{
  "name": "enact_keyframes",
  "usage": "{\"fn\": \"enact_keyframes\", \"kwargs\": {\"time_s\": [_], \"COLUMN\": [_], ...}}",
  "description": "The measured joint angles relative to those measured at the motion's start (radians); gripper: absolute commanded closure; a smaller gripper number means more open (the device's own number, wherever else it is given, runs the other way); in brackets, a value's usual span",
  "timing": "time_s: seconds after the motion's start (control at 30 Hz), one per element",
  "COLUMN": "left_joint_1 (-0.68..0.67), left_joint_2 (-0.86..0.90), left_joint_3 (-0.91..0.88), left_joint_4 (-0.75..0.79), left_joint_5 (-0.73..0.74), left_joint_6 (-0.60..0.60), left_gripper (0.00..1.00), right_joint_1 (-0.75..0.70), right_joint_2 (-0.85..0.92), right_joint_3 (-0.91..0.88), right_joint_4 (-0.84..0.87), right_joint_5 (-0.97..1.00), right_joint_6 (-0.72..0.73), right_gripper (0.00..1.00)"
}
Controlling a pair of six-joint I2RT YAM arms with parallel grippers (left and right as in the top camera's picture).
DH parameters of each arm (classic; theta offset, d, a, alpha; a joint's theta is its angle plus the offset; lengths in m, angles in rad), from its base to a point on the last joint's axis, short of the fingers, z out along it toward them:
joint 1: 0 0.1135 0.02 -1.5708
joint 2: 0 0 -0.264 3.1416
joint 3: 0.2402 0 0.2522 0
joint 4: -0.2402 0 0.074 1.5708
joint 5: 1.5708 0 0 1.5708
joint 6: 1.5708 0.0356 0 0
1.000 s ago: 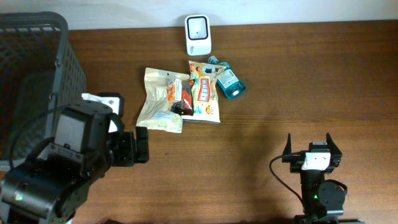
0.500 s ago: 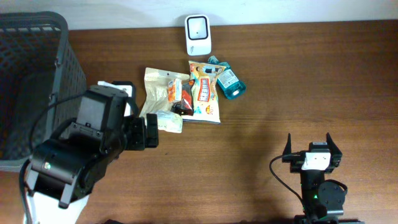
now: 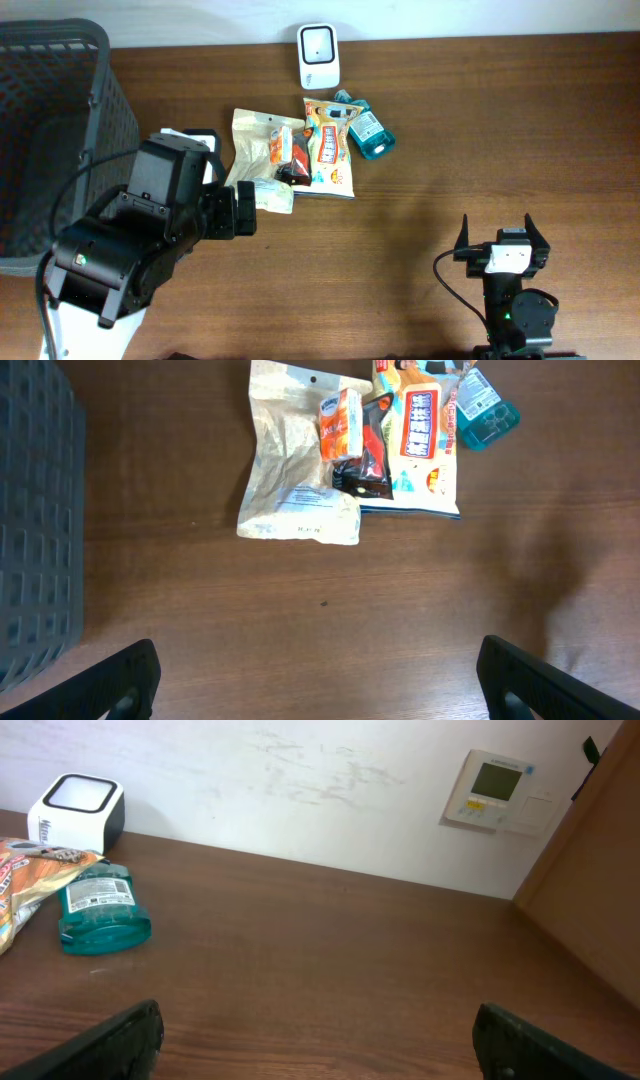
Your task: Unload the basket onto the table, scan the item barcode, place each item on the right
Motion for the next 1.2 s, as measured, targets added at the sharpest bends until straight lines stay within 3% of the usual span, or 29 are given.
{"fn": "enact_keyframes", "kwargs": {"time_s": [1.0, 1.13, 1.2], "left_joint_1": [0.0, 0.0, 0.0], "left_joint_2": [0.0, 0.0, 0.0], "left_joint_3": [0.0, 0.0, 0.0], "left_joint_4": [0.0, 0.002, 0.003], "left_joint_5": [0.0, 0.0, 0.0], "left_joint_6": [0.0, 0.0, 0.0], "left_gripper": [0.01, 0.01, 0.01], "right_joint_1": [0.0, 0.0, 0.0], "right_joint_2": [0.0, 0.002, 0.002], "right_joint_3": [-0.002, -0.003, -0.003], "right_joint_4": [0.037, 0.225, 0.299], "right_joint_5": [-0.012, -0.322, -0.582], "right_joint_6": [0.009, 0.169, 0.286], "right_gripper": [0.02, 0.02, 0.02]}}
